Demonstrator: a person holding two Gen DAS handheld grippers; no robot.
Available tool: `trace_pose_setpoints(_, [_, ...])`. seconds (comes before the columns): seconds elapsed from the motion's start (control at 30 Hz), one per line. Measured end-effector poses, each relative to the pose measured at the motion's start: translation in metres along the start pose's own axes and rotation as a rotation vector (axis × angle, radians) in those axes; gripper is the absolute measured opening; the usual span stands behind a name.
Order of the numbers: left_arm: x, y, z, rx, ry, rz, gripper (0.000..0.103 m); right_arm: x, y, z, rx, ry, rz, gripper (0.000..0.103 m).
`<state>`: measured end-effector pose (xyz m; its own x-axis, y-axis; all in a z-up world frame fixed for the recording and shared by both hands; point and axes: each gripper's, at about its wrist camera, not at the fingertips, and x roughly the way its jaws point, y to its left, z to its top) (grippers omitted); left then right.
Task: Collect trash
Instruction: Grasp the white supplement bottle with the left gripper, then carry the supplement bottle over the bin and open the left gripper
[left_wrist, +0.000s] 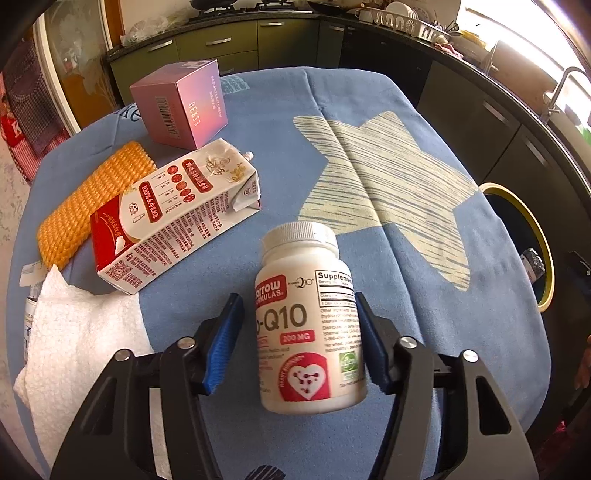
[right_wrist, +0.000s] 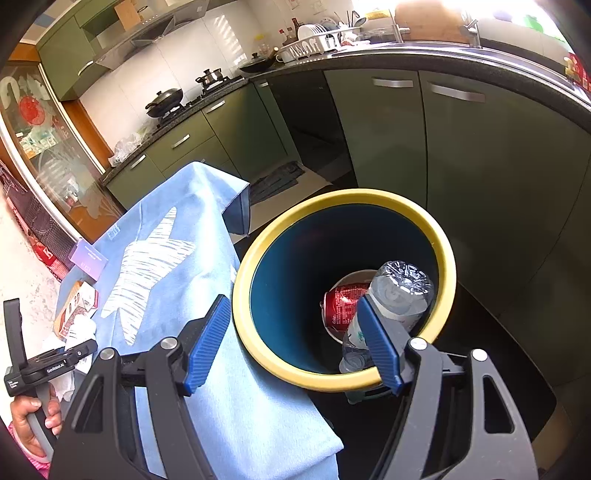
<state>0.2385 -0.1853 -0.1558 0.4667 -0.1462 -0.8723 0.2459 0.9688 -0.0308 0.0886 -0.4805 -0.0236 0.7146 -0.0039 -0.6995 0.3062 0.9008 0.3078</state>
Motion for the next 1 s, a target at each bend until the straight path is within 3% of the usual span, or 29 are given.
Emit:
trace_pose_setpoints(0.1, [0.0, -0.002, 0.0, 0.017, -0.008, 0.007, 0.047, -0.002, 0.0, -0.001, 0.002, -0.003, 0.0, 0.067])
trace_pose_setpoints(0.57, [-0.022, -0.015, -0.005, 0.072, -0.057, -0.039, 0.047, -0.008, -0.001, -0.005, 0.005, -0.003, -0.003, 0.068])
trace_pose_setpoints(0.73, [-0.043, -0.04, 0.0, 0.136, -0.095, -0.087, 0.047, -0.013, -0.007, -0.006, 0.013, -0.011, -0.015, 0.068])
trace_pose_setpoints(1.0, [-0.062, -0.11, 0.019, 0.28, -0.144, -0.188, 0.047, -0.032, -0.029, -0.01, 0.048, -0.053, -0.053, 0.068])
